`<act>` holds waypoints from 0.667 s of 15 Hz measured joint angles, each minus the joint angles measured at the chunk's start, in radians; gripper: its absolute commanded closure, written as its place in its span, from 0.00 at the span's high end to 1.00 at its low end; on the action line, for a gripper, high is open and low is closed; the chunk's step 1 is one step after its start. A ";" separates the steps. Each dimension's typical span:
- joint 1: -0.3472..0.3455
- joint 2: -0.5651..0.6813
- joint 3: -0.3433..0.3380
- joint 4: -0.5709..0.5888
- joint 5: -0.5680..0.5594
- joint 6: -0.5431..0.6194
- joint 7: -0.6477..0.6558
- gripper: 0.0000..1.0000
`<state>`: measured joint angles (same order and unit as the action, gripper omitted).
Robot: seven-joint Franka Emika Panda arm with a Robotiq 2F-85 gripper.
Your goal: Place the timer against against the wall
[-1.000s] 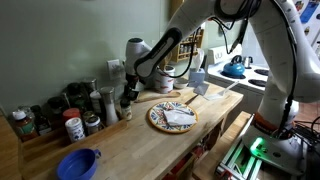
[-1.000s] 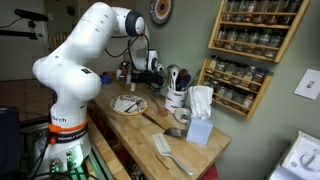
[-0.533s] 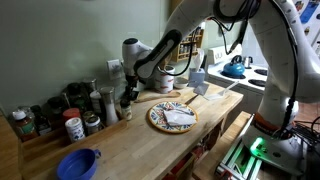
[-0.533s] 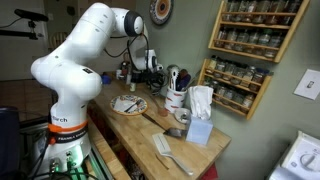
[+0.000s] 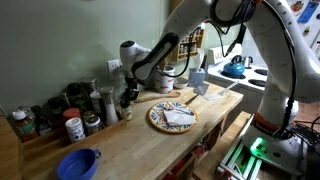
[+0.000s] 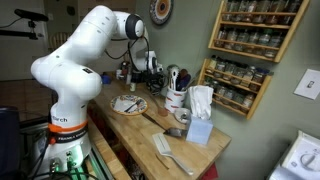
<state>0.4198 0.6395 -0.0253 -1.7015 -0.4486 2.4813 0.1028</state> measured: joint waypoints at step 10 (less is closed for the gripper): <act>0.002 0.058 0.005 0.080 0.000 -0.064 0.001 0.68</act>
<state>0.4218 0.6977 -0.0208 -1.6218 -0.4486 2.4173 0.1034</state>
